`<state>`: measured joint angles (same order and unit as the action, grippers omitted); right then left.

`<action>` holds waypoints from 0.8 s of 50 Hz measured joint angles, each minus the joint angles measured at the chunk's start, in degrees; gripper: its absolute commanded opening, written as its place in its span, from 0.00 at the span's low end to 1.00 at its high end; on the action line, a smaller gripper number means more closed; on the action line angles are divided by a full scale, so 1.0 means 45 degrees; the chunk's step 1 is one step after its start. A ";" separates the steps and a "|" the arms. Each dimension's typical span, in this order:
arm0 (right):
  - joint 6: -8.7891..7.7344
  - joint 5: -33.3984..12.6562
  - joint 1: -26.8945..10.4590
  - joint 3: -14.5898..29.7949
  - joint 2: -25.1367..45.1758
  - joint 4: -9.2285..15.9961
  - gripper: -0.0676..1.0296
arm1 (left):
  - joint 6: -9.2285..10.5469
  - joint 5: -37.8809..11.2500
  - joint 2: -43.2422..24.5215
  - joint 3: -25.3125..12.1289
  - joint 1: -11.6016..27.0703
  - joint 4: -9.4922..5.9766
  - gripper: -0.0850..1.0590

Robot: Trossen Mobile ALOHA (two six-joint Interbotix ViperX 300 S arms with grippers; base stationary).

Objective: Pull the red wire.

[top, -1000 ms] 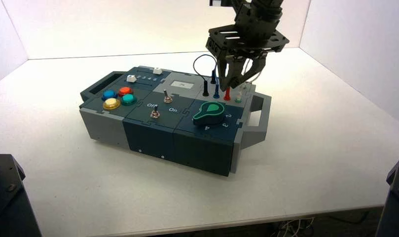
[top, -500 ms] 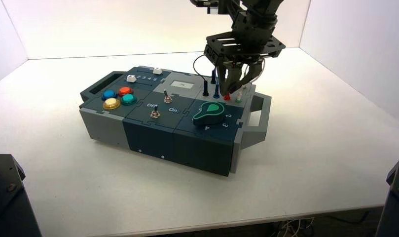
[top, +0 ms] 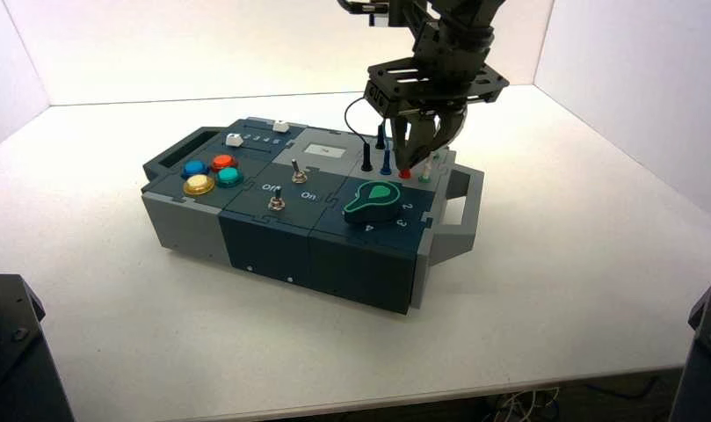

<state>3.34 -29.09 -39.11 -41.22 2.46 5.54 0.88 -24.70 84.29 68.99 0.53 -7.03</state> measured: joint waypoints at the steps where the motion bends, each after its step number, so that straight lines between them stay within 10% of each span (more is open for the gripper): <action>1: 0.0000 0.0000 0.0000 0.0000 0.0000 0.0000 0.04 | 0.0000 0.0000 0.0000 0.0000 -0.0020 -0.0020 0.05; 26: 0.0078 -0.0313 0.0000 0.0059 -0.0762 -0.0352 0.05 | 0.0020 0.0000 0.0117 -0.0020 -0.0020 0.0000 0.05; 40: 0.0059 -0.0352 0.0000 0.0293 -0.1191 -0.0566 0.24 | 0.0020 0.0000 0.0137 -0.0020 0.0000 0.0000 0.05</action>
<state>3.60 -30.67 -39.11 -39.90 -2.90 2.99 0.97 -24.70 84.90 68.91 0.53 -7.03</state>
